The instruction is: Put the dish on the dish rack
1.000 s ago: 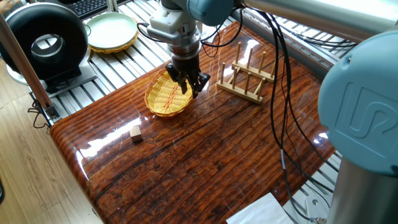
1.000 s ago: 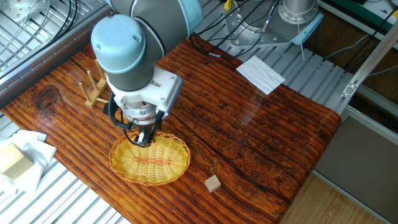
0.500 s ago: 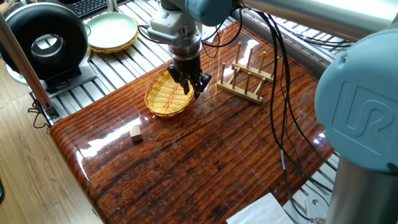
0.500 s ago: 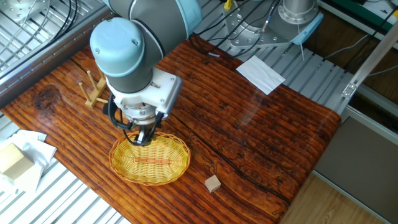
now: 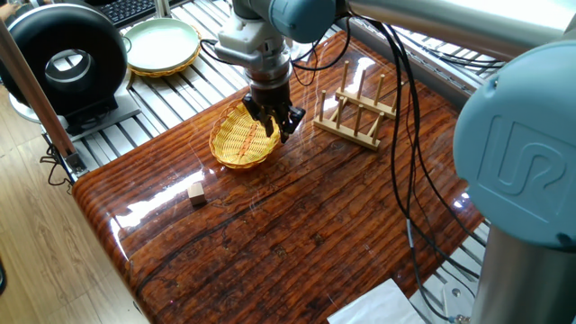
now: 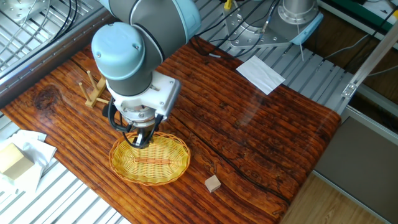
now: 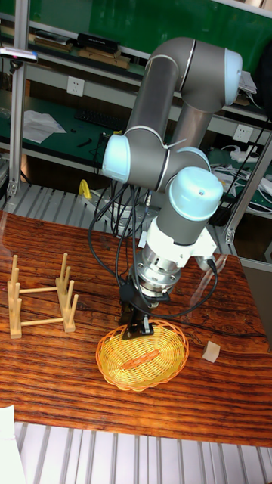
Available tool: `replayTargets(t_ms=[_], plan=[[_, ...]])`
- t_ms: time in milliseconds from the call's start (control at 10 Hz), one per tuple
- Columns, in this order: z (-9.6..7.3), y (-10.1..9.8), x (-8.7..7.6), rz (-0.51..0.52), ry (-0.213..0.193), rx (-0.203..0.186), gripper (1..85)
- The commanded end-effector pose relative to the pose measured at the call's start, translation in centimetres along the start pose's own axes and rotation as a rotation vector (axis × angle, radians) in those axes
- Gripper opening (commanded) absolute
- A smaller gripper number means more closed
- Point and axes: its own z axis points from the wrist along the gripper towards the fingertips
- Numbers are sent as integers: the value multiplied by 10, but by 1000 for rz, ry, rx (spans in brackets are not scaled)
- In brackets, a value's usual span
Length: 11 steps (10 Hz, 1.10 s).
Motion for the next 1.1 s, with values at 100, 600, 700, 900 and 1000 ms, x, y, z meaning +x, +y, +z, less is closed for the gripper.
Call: replayTargets(t_ms=[100,600,700,900,1000], plan=[[1,-3,-3,28,-18,11,250],[-3,2,-13,103,-67,-5,10],[-9,7,-10,120,-80,-24,10],[-28,10,3,136,-84,-54,10],[-41,12,11,149,-68,-73,10]])
